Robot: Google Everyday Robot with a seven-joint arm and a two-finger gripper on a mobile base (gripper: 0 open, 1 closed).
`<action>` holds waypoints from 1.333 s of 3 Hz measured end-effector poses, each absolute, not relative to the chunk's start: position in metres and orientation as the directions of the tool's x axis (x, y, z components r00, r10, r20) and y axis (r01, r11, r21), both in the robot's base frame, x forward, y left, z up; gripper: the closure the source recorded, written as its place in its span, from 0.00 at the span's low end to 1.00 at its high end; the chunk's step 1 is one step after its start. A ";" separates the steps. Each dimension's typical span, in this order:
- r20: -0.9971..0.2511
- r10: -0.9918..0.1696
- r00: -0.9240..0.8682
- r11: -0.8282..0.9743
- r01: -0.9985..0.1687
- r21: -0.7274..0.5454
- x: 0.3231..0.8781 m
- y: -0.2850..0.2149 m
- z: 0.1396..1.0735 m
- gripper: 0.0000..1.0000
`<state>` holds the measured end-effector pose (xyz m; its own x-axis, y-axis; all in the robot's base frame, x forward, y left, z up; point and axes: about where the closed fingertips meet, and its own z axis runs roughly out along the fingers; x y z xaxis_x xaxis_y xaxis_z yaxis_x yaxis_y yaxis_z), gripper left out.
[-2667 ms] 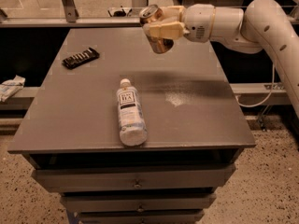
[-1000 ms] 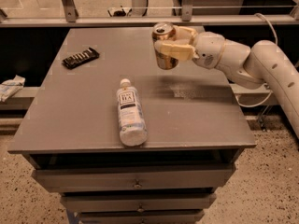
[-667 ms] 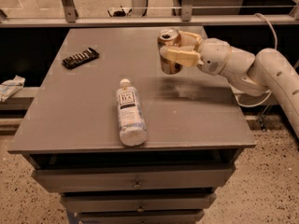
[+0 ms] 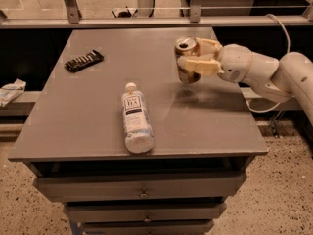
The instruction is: Place orange can upright
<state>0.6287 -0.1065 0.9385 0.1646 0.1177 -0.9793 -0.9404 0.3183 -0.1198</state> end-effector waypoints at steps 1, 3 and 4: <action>-0.980 0.133 0.151 0.328 -0.939 -0.101 0.623 -0.117 0.929 1.00; -0.987 0.108 0.118 0.333 -0.940 -0.076 0.615 -0.131 0.915 0.54; -0.989 0.104 0.104 0.339 -0.939 -0.063 0.612 -0.133 0.909 0.25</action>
Offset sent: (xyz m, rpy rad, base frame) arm -0.0122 -0.0333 -0.0288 -0.0032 0.0545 -0.0275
